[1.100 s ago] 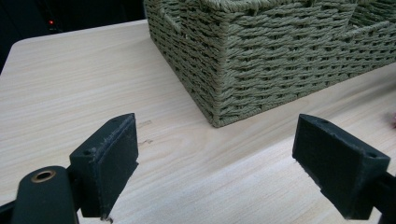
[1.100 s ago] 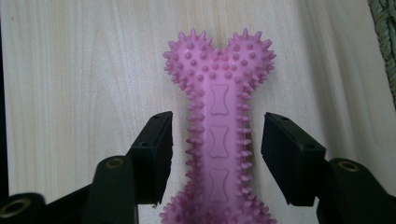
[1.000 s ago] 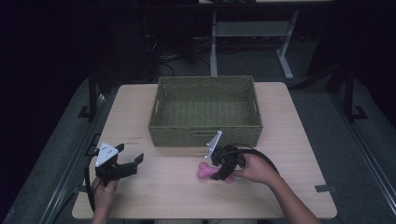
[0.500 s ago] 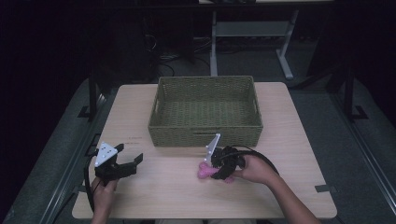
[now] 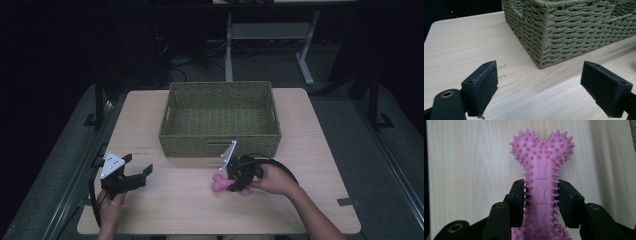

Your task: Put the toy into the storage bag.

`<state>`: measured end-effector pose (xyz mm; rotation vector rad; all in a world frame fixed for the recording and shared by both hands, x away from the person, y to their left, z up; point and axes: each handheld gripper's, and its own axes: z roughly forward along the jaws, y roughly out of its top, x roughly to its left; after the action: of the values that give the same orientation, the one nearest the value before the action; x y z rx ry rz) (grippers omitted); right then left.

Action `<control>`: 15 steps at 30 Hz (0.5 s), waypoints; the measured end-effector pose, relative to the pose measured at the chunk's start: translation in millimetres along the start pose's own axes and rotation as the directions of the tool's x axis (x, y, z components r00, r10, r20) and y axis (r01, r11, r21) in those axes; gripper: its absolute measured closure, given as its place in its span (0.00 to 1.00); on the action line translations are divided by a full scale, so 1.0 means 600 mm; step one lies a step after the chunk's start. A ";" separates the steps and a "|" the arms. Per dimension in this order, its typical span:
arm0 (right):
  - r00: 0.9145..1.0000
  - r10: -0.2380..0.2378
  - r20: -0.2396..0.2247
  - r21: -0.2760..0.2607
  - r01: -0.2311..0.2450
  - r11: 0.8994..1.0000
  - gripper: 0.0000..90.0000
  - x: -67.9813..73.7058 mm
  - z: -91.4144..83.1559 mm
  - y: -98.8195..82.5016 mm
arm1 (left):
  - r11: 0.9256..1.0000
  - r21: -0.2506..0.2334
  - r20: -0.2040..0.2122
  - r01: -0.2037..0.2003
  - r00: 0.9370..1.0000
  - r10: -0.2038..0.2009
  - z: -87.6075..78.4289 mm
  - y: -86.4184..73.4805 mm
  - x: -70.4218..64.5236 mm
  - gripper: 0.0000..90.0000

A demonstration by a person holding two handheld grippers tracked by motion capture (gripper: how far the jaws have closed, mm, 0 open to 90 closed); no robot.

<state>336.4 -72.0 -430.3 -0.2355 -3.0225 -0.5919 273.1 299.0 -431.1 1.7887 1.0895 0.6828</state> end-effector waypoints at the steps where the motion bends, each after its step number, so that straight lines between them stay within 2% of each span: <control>1: 1.000 0.002 -0.003 0.000 -0.002 1.000 0.65 -0.001 -0.003 0.000 | 1.000 0.000 -0.001 0.000 1.000 0.000 0.000 0.000 0.000 0.15; 15: 0.999 -0.008 -0.033 -0.024 0.007 1.000 0.65 -0.016 -0.062 0.011 | 1.000 0.000 0.003 -0.002 1.000 0.002 0.001 0.000 -0.001 0.15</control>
<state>347.5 -81.1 -394.3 -0.2129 -2.9876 -0.6266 273.7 298.3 -431.3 1.7905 1.0854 0.6809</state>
